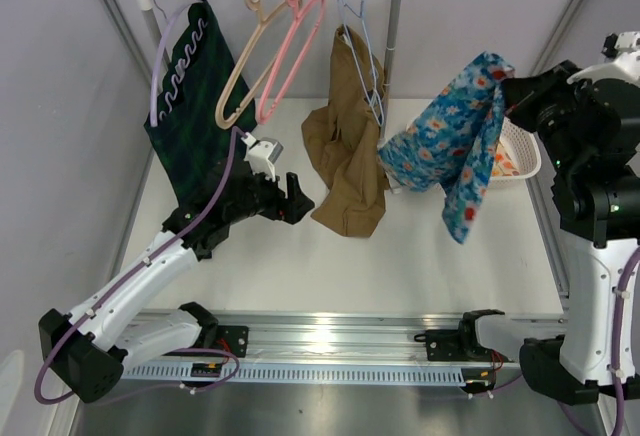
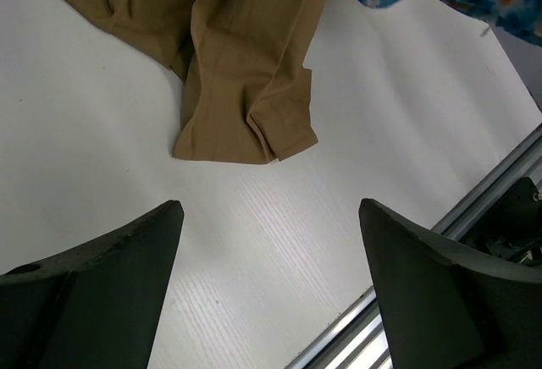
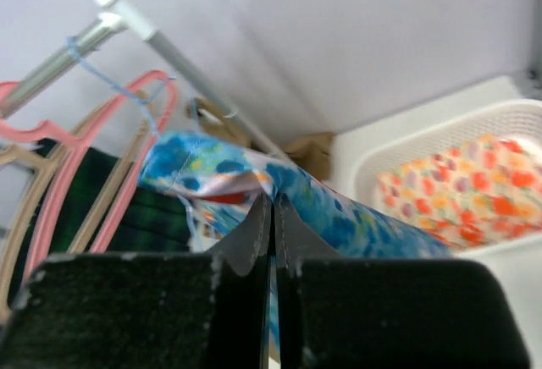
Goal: Place the skirt on the hanger
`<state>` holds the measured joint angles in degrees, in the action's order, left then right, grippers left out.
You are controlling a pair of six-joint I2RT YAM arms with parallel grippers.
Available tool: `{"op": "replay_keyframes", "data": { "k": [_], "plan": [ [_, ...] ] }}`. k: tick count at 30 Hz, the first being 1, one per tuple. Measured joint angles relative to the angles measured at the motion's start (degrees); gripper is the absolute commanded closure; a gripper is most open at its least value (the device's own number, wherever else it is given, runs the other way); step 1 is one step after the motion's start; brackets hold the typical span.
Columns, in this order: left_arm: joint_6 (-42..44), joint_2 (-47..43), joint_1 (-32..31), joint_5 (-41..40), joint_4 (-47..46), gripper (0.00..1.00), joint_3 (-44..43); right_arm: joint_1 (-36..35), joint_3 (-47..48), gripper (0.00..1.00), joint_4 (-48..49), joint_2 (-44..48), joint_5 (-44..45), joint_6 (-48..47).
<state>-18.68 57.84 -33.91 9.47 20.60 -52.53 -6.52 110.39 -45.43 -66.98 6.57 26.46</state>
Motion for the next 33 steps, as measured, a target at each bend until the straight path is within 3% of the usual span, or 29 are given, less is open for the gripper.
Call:
{"op": "replay_keyframes", "data": {
  "k": [7,13,18,22,33],
  "plan": [
    [-3.1,0.0,0.0,1.7,-2.1,0.10,0.9,-5.1,-12.4,1.00,3.0,1.6,-10.1,4.5],
    [-12.1,0.5,-1.7,6.1,-14.8,0.11,11.0,-7.9,-13.8,1.00,1.9,1.0,-12.7,5.2],
    [-16.4,4.4,-7.6,5.8,-25.1,0.10,17.9,-8.0,-9.2,1.00,0.8,1.5,-16.5,5.9],
    [-16.5,8.1,-11.9,2.8,-32.2,0.09,18.4,-8.0,-1.4,1.00,-0.4,0.0,-19.6,6.2],
    [-18.0,23.5,-12.2,-1.4,-54.3,0.07,20.0,-8.0,9.7,1.00,-3.8,-3.2,-24.2,7.6]
  ]
}}
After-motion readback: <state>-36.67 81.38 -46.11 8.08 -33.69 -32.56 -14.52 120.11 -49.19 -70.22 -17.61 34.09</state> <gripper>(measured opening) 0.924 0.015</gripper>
